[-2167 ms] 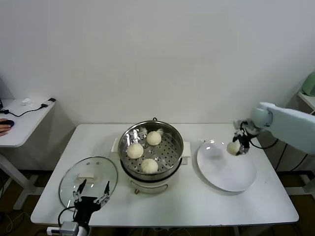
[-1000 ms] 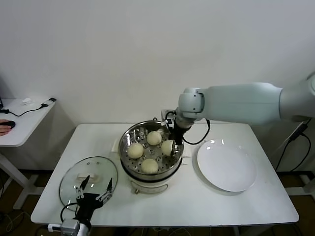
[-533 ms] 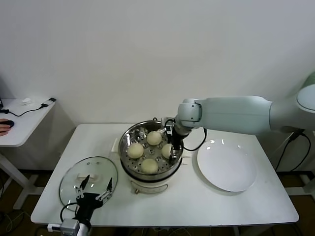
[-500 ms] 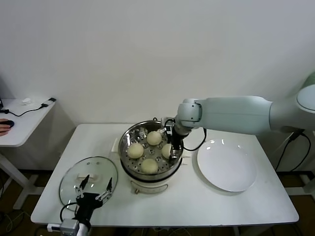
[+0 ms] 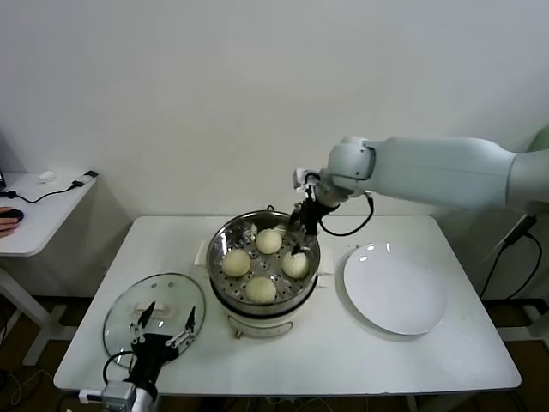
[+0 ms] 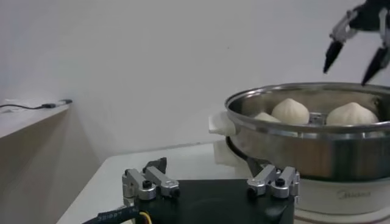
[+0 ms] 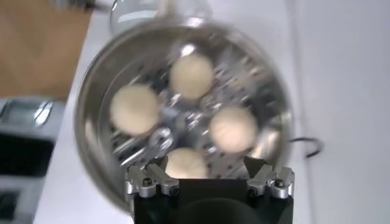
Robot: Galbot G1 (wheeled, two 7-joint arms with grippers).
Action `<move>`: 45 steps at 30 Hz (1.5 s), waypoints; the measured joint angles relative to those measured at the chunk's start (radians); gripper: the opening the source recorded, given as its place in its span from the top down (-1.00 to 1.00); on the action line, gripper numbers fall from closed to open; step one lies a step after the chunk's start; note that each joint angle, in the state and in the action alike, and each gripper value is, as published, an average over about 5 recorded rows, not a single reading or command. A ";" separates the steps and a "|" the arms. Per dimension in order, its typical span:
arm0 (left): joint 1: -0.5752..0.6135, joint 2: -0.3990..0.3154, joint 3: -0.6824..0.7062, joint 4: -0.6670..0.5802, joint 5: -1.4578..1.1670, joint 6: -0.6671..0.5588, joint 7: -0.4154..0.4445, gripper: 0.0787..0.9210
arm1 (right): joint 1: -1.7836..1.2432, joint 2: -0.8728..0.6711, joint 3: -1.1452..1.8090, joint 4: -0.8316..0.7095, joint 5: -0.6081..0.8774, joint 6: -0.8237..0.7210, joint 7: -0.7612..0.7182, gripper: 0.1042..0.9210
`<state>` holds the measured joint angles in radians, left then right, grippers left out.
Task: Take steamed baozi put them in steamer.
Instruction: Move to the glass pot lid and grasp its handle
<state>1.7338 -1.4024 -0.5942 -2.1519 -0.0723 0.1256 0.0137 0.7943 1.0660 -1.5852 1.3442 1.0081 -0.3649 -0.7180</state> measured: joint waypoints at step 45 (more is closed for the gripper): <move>-0.107 0.086 -0.023 0.149 0.062 -0.140 -0.103 -0.77 | -2.144 0.007 2.100 0.269 -0.485 0.548 0.651 -0.76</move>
<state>1.6272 -1.3166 -0.6167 -2.0030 -0.0106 -0.0147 -0.0894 -1.3496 1.0726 0.5148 1.6135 0.5234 0.1828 -0.0666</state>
